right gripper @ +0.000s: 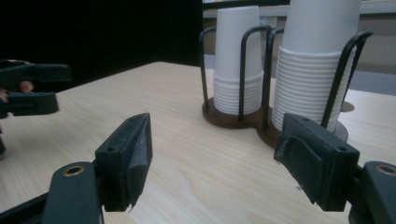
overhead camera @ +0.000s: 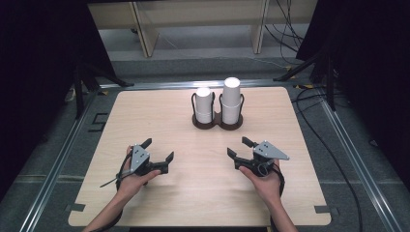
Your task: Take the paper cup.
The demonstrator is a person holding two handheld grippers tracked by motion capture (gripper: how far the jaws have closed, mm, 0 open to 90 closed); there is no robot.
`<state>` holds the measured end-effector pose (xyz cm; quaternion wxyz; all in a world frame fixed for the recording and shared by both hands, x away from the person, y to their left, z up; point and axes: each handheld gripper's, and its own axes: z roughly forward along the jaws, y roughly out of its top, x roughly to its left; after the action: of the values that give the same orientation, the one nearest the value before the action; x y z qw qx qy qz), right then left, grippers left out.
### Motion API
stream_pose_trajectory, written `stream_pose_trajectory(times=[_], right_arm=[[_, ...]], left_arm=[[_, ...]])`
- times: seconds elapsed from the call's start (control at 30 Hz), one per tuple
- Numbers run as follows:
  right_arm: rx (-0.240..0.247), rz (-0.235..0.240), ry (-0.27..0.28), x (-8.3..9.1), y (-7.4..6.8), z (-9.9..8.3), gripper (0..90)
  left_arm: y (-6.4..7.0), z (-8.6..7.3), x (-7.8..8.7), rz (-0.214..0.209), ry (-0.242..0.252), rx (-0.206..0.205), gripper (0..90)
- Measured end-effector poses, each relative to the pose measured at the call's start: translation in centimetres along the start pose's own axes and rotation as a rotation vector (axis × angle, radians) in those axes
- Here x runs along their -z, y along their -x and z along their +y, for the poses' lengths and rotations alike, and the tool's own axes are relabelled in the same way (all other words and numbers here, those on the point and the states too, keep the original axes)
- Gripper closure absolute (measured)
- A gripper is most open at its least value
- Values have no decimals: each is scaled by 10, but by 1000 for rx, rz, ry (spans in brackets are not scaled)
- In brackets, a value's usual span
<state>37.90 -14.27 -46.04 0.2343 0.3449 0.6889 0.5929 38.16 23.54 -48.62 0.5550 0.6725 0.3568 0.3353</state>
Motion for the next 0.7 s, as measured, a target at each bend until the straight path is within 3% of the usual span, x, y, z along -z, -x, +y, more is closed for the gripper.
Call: stream_pose_trajectory(times=[0.07,0.17,0.37,0.4,0.47,0.53,0.7], right_arm=[[4,9,12,-3,-2,4,269],[12,-13,16,-5,-2,8,271],[16,-22,25,-14,-1,19,279],[19,6,30,-20,0,24,282],[42,-19,36,-22,1,27,287],[38,5,52,-30,2,35,288],[42,-6,31,-40,2,43,288]], left_arm=[[1,4,-11,-12,-14,-13,10],[-1,9,-22,-15,-15,-26,15],[-2,14,-45,-25,-22,-18,27],[-3,15,-55,-30,-27,-19,41],[-3,15,-59,-28,-31,-24,41],[-4,18,-70,-29,-35,-22,42],[-4,22,-85,-30,-42,-15,42]])
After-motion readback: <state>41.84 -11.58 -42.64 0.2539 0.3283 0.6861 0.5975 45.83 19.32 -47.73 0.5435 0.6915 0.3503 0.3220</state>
